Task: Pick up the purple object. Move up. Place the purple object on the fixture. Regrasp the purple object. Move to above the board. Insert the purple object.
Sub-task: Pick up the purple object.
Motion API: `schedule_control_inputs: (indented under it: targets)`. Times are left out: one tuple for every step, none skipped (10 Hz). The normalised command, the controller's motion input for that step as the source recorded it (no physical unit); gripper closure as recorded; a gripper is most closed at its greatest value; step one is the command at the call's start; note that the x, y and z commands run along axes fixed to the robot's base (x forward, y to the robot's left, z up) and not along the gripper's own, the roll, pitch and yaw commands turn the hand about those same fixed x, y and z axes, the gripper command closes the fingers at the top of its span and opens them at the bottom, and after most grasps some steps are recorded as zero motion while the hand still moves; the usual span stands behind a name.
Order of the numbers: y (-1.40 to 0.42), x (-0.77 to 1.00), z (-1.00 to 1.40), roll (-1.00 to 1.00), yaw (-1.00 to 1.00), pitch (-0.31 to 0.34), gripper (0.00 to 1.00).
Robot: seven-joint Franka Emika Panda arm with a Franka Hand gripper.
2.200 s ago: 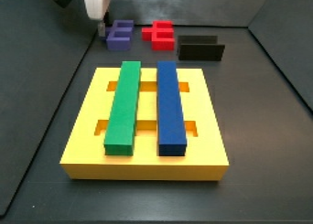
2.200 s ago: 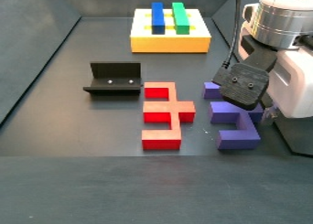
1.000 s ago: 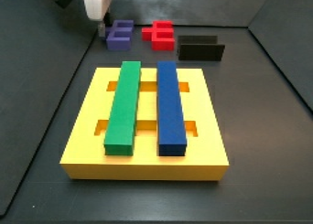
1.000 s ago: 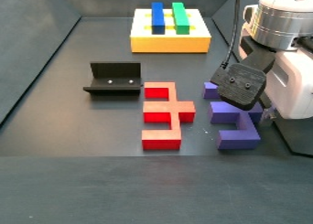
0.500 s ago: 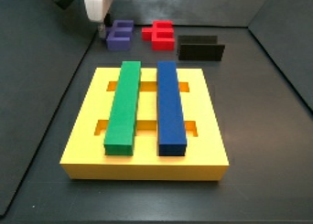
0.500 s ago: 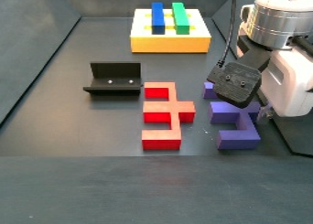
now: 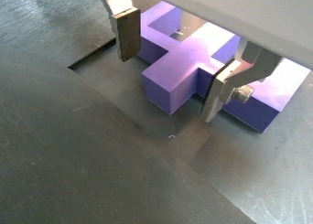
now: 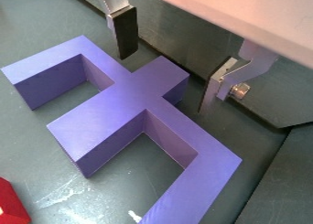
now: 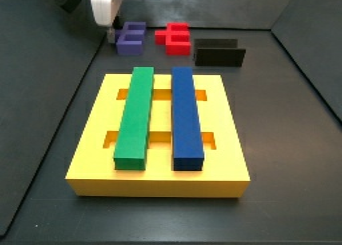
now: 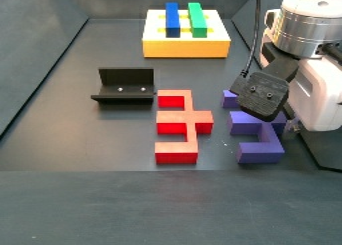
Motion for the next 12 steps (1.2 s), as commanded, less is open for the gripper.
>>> schedule_control_inputs:
  targets:
    - [0.03, 0.00, -0.09, -0.12, 0.00, 0.000, 0.00]
    - [0.00, 0.00, -0.06, 0.00, 0.00, -0.009, 0.00]
    - [0.03, 0.00, -0.60, -0.09, 0.00, -0.240, 0.00]
    - [0.13, 0.00, -0.61, -0.15, 0.00, -0.244, 0.00]
    - [0.02, 0.00, -0.37, -0.08, 0.00, -0.116, 0.00]
    - [0.03, 0.00, -0.56, -0.15, 0.00, -0.196, 0.00]
    - [0.02, 0.00, -0.61, -0.17, 0.00, -0.216, 0.00]
    - [0.00, 0.00, -0.38, -0.16, 0.00, -0.133, 0.00]
    - [0.00, 0.00, -0.11, -0.18, 0.00, -0.059, 0.00]
    - [0.00, 0.00, 0.00, 0.00, 0.00, 0.000, 0.00]
    - [0.00, 0.00, 0.00, 0.00, 0.00, 0.000, 1.00]
    - [0.00, 0.00, 0.00, 0.00, 0.00, 0.000, 1.00]
